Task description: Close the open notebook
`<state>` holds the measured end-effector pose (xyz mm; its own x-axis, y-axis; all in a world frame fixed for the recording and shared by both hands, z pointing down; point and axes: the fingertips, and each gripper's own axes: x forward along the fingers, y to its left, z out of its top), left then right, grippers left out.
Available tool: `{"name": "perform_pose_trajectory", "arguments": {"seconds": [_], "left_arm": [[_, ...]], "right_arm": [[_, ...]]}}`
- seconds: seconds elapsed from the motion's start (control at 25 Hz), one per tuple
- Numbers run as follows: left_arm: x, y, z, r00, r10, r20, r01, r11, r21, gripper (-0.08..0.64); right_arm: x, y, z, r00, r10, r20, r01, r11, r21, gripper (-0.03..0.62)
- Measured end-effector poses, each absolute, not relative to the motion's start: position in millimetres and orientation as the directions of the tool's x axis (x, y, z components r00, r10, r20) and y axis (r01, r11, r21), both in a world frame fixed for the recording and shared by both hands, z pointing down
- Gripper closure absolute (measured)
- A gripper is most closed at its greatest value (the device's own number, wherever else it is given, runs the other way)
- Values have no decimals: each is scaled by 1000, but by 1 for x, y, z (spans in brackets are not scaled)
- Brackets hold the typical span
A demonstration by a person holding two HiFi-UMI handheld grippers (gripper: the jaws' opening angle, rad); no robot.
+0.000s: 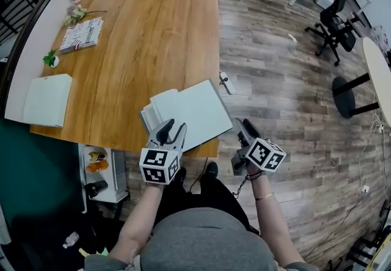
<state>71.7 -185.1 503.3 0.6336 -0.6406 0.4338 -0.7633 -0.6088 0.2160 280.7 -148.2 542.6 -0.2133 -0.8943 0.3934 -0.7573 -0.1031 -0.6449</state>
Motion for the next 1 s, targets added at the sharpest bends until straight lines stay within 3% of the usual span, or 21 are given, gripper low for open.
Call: {"name": "perform_pose_trajectory", "arguments": {"seconds": [1.0], "left_arm": [[65, -174, 520, 431, -768, 474, -902, -361, 236, 397]], "right_arm": [[245, -189, 606, -632, -628, 455, -669, 146, -728, 346]]}}
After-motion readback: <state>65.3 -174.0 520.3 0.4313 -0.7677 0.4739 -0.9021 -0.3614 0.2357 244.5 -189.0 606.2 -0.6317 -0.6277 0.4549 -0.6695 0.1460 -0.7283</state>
